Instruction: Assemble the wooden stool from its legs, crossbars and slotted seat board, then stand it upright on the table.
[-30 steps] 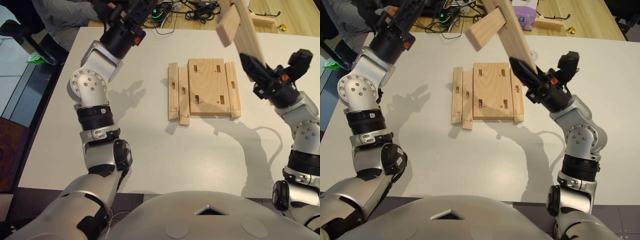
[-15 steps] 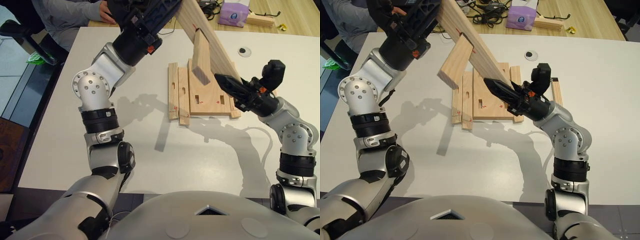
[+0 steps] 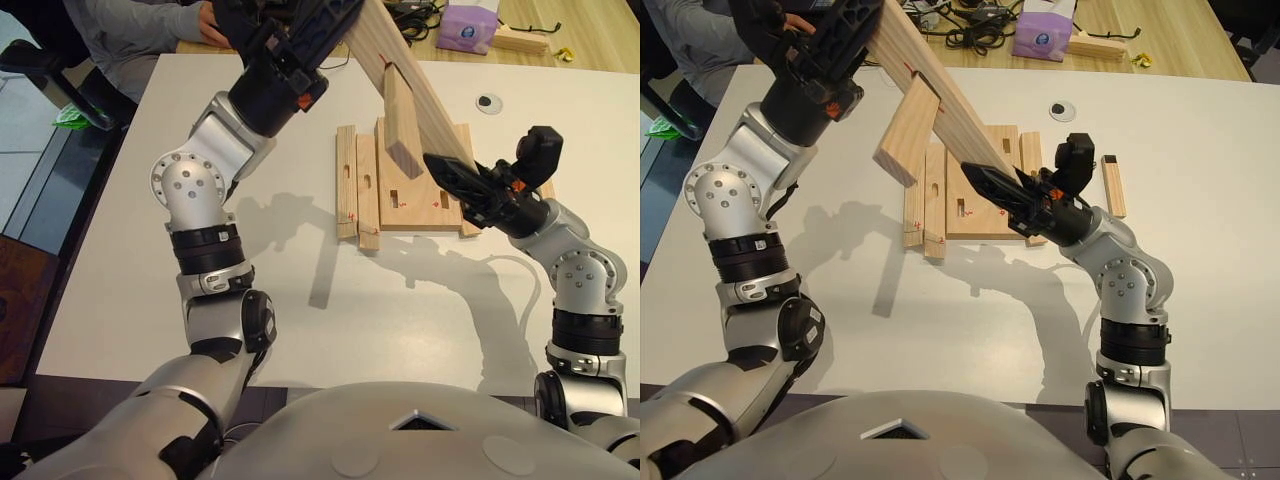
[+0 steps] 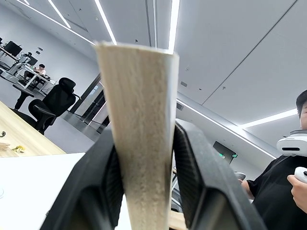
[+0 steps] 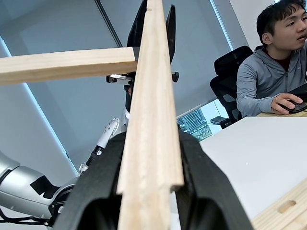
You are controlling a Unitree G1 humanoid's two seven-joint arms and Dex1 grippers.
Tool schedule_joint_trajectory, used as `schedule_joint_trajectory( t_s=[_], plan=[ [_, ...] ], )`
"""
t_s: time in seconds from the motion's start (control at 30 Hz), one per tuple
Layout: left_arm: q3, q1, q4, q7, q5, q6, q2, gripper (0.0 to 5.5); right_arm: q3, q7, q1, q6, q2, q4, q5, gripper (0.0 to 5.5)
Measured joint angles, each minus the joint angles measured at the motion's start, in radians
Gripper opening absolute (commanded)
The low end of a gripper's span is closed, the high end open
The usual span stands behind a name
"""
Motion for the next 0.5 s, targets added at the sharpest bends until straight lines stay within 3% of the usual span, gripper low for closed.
schedule_joint_trajectory(
  t_s=[0.1,0.23,0.5],
  plan=[
    [0.001,0.010,-0.010,0.006,-0.004,-0.001,0.000,1.29,0.003,0.002,0.000,-0.007,0.001,0.001,-0.013,1.01],
    [0.006,0.017,-0.010,0.075,0.000,-0.010,-0.009,1.11,0.014,-0.017,-0.009,-0.067,0.004,0.033,-0.083,2.01],
    [0.116,0.057,-0.081,0.295,0.018,-0.134,-0.008,1.03,-0.046,-0.058,0.147,-0.167,-0.069,0.126,-0.245,3.39]
  ],
)
